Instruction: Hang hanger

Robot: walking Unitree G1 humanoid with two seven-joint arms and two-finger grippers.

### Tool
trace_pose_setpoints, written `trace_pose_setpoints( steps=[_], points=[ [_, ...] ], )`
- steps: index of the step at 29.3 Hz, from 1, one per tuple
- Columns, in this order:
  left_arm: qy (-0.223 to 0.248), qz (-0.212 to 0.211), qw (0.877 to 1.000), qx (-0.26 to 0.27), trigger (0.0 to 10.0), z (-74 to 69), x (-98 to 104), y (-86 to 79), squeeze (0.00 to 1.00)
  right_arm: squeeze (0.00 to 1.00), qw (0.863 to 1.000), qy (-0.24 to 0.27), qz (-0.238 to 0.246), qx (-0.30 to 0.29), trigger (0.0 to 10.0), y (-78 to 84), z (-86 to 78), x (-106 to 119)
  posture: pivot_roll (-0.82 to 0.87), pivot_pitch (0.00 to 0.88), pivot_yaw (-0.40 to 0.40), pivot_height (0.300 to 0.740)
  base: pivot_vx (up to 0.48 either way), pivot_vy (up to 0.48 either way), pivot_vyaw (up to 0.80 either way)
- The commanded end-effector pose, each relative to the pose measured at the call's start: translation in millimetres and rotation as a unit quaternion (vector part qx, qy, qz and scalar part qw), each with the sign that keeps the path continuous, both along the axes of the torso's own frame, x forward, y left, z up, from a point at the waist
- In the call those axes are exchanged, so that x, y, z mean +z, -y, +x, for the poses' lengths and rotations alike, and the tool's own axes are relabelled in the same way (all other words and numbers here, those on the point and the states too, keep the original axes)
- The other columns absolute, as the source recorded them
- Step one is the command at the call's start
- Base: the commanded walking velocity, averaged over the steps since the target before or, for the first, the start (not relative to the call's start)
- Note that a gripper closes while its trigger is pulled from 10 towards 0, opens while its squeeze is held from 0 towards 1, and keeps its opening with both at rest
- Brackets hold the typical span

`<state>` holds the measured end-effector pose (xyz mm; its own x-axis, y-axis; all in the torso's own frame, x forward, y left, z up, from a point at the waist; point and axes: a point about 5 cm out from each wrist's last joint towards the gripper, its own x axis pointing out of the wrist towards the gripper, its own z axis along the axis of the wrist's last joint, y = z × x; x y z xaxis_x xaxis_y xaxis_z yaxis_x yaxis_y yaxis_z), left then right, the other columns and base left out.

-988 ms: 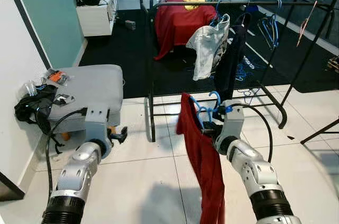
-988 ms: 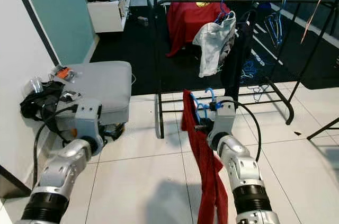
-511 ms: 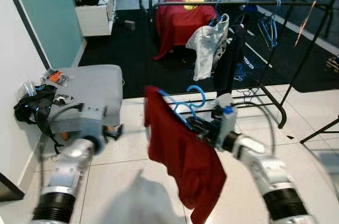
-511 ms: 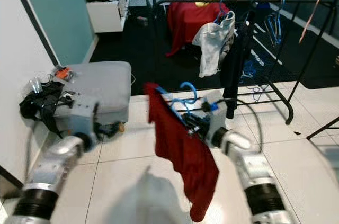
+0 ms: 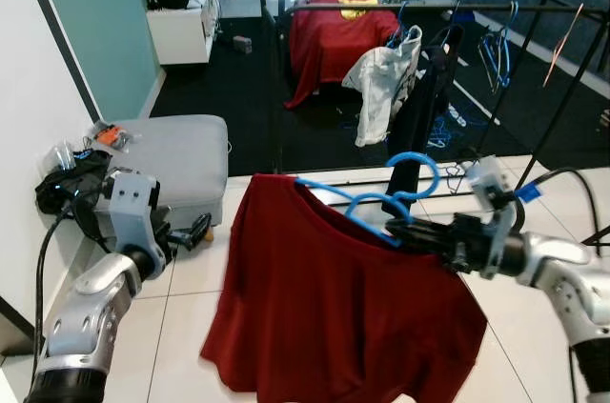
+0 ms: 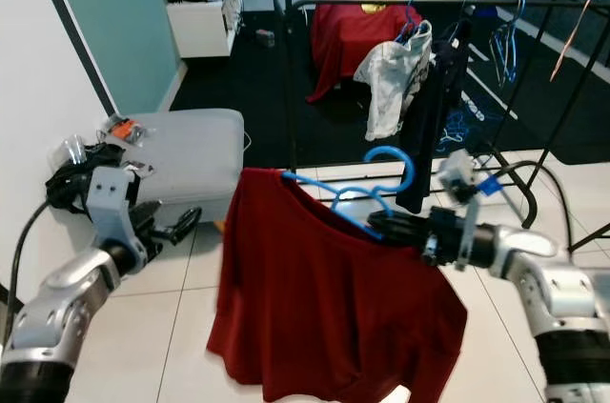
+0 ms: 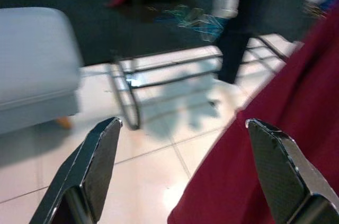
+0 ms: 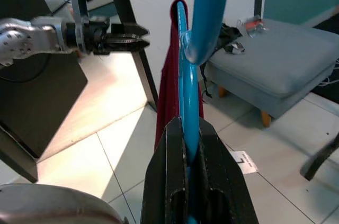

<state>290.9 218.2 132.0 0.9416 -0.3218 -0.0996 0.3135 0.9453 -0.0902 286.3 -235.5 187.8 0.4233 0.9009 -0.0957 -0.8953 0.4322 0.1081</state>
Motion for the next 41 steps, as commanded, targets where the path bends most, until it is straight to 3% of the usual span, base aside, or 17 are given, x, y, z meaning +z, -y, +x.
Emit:
trace_pose_setpoints(
  steps=[1, 2, 7, 12, 25, 26, 28, 29, 31, 32, 35, 38, 41],
  points=[
    [0.007, -0.01, 0.999, -0.052, 10.0, -7.8, 7.7, 1.3, 1.0, 0.0, 0.999, 0.015, 0.03, 0.019, 10.0, 3.0, 0.3, 16.7, -0.07, 0.0, 0.013, 0.74, 0.0, 0.0, 0.0],
    [0.01, -0.014, 0.997, -0.079, 10.0, -13.4, 9.7, 3.4, 1.0, 0.0, 0.999, 0.011, 0.039, 0.03, 10.0, 4.9, -0.8, 21.2, -0.07, 0.0, 0.013, 0.74, 0.0, 0.0, 0.0],
    [0.009, -0.004, 0.994, -0.11, 10.0, -20.9, 9.2, 6.1, 1.0, 0.0, 0.997, 0.001, 0.061, 0.054, 10.0, 8.5, -3.6, 30.2, -0.07, 0.0, 0.007, 0.74, 0.0, 0.0, 0.0],
    [0.007, 0.039, 0.995, -0.088, 10.0, -17.6, 1.2, 7.6, 1.0, 0.0, 0.993, -0.021, 0.082, 0.085, 10.0, 8.9, -8.5, 37.1, -0.07, 0.008, -0.002, 0.74, 0.0, 0.0, 0.0],
    [0.023, 0.045, 0.997, -0.053, 10.0, -10.9, -2.0, 9.0, 1.0, 0.0, 0.992, -0.043, 0.066, 0.101, 10.0, 16.9, -12.4, 38.9, -0.09, 0.027, -0.017, 0.74, 0.0, 0.0, 0.0],
    [0.036, 0.042, 0.997, -0.051, 10.0, -14.3, 4.9, 7.5, 0.11, 0.0, 0.994, -0.032, 0.06, 0.086, 10.0, 19.6, -8.3, 38.4, -0.09, 0.03, -0.017, 0.74, 0.0, 0.0, 0.0],
    [0.051, 0.018, 0.998, -0.038, 10.0, -15.1, 12.1, 3.5, 0.12, 0.0, 0.996, -0.024, 0.056, 0.072, 10.0, 20.4, -5.3, 37.7, -0.09, 0.031, -0.017, 0.74, 0.0, 0.0, 0.0],
    [0.071, -0.012, 0.997, -0.018, 10.0, -15.6, 22.2, -2.7, 0.29, 0.0, 0.997, -0.016, 0.048, 0.058, 10.0, 20.5, -2.2, 36.6, -0.09, 0.03, -0.02, 0.74, 0.0, 0.0, 0.0],
    [0.085, -0.033, 0.996, -0.005, 10.0, -16.0, 28.8, -7.0, 0.29, 0.0, 0.998, -0.01, 0.042, 0.049, 10.0, 20.6, -0.4, 35.9, -0.09, 0.03, -0.02, 0.74, 0.0, 0.0, 0.0],
    [0.1, -0.06, 0.993, -0.002, 10.0, -17.7, 37.4, -9.7, 1.0, 0.0, 0.998, -0.007, 0.043, 0.047, 10.0, 19.3, 0.5, 35.7, -0.09, 0.031, -0.024, 0.74, 0.0, 0.0, 0.0],
    [0.109, -0.074, 0.991, -0.007, 10.0, -19.1, 42.7, -9.9, 1.0, 0.0, 0.998, -0.006, 0.045, 0.047, 10.0, 18.1, 0.9, 36.1, -0.08, 0.03, -0.027, 0.74, 0.0, 0.0, 0.0],
    [0.091, -0.042, 0.993, -0.063, 10.0, -24.3, 46.3, 4.4, 1.0, 0.0, 0.997, 0.003, 0.055, 0.051, 10.0, 10.6, 5.0, 39.6, -0.08, 0.032, -0.03, 0.74, 0.0, 0.0, 0.0],
    [0.082, -0.039, 0.993, -0.077, 10.0, -25.3, 45.9, 11.4, 1.0, 0.0, 0.997, 0.003, 0.056, 0.053, 10.0, 8.9, 5.8, 39.8, -0.08, 0.032, -0.03, 0.74, 0.0, 0.0, 0.0]
  ],
)
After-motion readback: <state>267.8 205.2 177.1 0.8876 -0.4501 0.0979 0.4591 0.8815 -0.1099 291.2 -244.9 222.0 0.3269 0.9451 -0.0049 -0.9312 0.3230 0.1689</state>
